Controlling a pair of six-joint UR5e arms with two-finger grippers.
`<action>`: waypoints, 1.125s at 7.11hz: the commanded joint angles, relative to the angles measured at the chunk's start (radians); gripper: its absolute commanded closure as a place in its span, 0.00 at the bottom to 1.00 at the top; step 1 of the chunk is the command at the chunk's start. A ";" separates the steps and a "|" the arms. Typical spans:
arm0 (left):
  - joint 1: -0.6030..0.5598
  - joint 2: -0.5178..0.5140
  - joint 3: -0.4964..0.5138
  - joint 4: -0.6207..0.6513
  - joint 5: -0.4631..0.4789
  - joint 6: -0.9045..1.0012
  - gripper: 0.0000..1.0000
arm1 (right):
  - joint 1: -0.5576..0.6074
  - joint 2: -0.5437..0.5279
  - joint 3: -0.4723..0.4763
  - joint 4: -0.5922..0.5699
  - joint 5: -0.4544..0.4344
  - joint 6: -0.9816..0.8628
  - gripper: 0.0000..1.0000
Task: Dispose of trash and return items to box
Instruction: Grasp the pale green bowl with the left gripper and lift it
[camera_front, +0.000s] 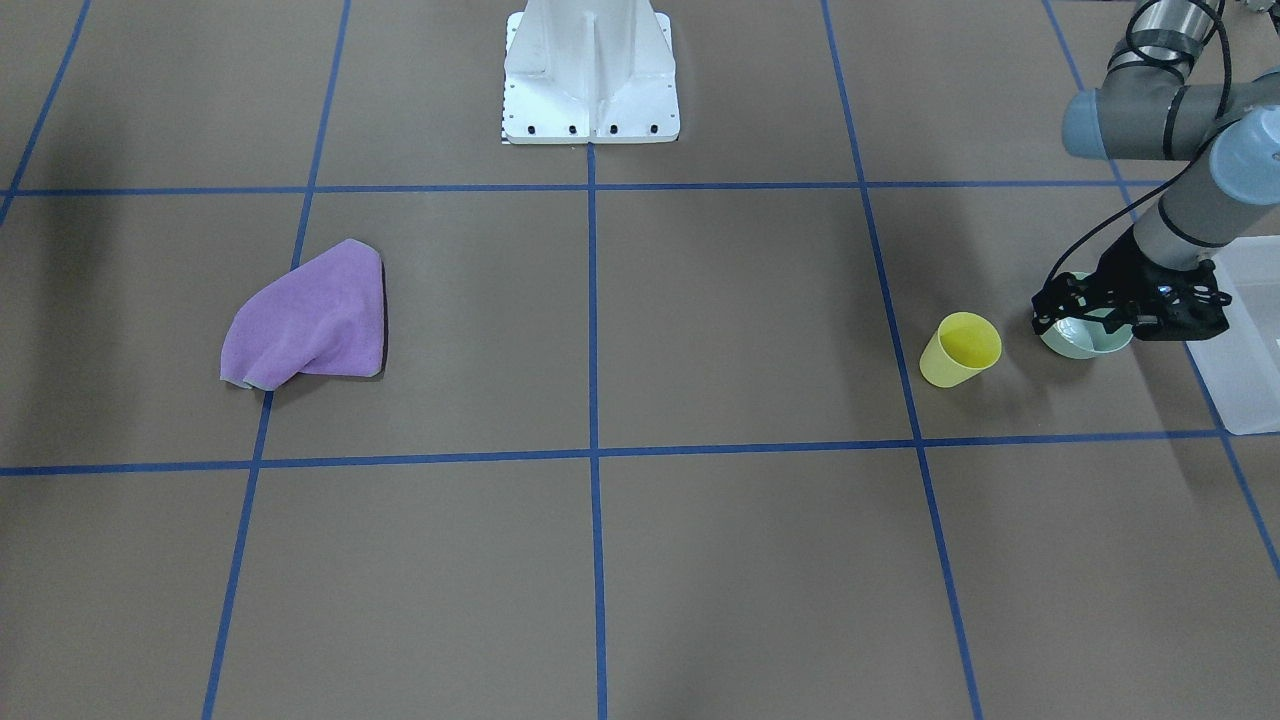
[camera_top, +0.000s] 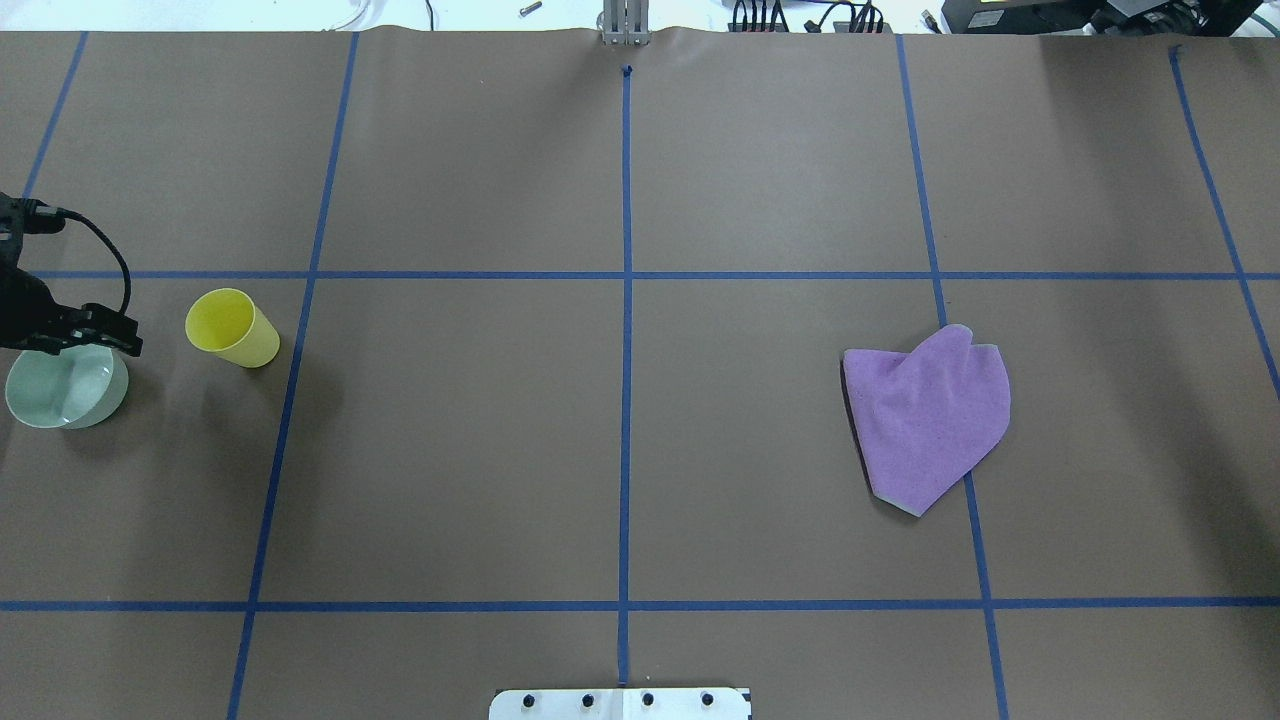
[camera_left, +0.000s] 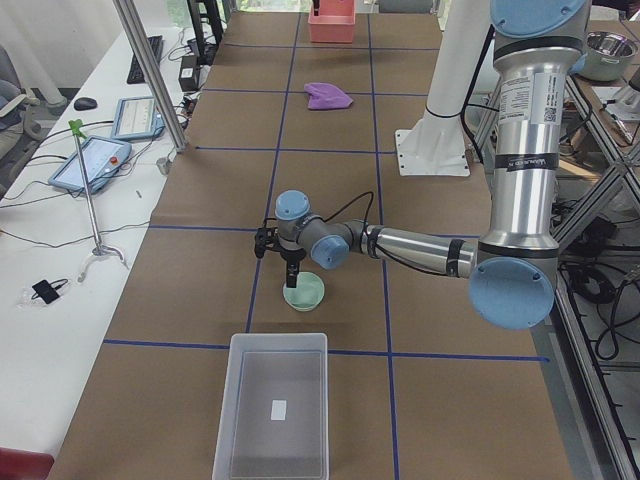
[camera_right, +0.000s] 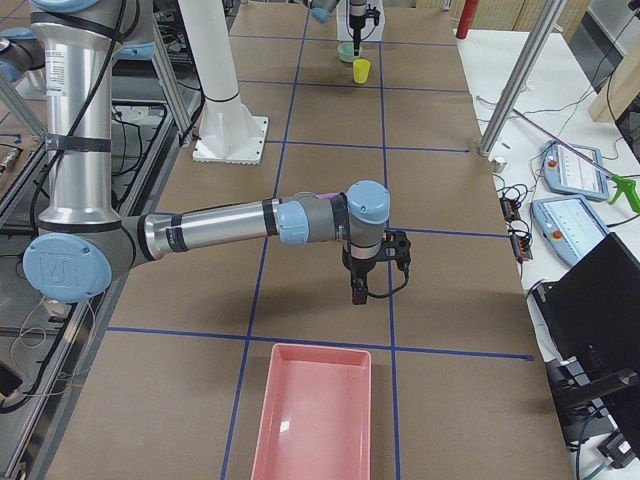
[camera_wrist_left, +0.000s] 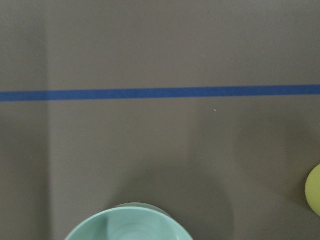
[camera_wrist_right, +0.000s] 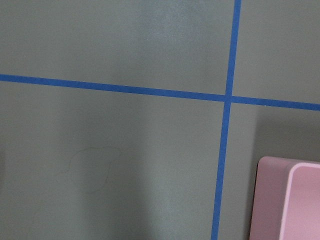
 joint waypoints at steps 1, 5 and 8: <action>0.048 0.012 0.005 -0.012 0.012 -0.061 0.10 | -0.003 0.000 -0.001 0.000 0.000 0.000 0.00; 0.076 0.012 -0.013 -0.003 -0.014 -0.104 1.00 | -0.011 0.002 -0.001 0.001 0.002 0.001 0.00; -0.054 0.030 -0.106 0.017 -0.222 -0.054 1.00 | -0.108 0.076 0.025 0.001 0.003 0.149 0.00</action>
